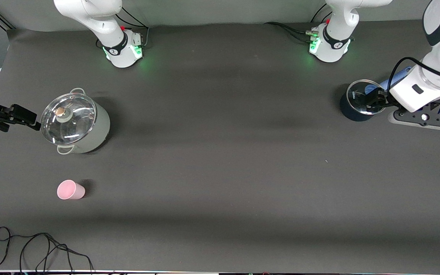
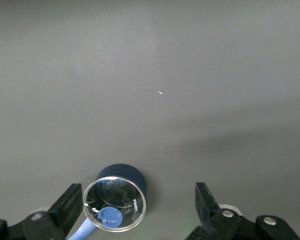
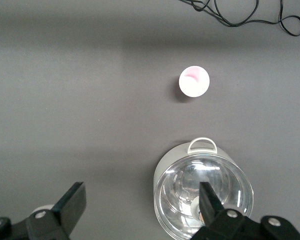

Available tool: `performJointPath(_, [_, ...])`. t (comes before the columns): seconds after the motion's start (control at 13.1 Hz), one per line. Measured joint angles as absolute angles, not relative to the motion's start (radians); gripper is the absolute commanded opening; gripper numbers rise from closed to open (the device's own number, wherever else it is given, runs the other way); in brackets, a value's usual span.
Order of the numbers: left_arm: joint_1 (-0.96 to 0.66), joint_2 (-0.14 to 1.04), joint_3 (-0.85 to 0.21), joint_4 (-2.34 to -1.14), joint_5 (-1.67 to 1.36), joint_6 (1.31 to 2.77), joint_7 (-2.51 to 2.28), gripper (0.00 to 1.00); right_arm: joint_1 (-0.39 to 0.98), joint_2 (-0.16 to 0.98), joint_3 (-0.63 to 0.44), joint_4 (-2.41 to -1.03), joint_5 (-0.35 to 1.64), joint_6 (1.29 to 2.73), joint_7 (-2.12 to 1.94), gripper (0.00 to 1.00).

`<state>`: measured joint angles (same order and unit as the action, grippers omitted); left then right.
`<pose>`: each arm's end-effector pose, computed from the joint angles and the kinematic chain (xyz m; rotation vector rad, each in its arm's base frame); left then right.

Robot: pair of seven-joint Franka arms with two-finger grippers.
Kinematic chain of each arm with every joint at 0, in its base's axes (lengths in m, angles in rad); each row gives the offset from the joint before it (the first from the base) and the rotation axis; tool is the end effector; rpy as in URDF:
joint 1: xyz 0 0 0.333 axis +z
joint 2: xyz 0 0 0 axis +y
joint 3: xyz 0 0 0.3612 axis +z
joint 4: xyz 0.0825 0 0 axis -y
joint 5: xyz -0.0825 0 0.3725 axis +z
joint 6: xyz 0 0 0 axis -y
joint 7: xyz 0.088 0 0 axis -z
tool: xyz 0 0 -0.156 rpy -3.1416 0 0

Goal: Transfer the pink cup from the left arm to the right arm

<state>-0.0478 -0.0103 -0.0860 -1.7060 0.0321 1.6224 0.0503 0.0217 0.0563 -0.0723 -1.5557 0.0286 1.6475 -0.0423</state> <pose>0.5308 -0.0668 0.5685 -3.0902 0.2896 0.1116 0.5713 -0.0235 0.6034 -3.1182 0.0153 -0.0573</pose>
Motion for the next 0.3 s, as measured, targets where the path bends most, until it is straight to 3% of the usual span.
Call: performJointPath(0.3, [-0.029, -0.007, -0.080, -1.706, 0.008, 1.622, 0.051, 1.00, 0.022, 0.056, -0.072, -1.556, 0.029, 1.647, -0.042, 1.00])
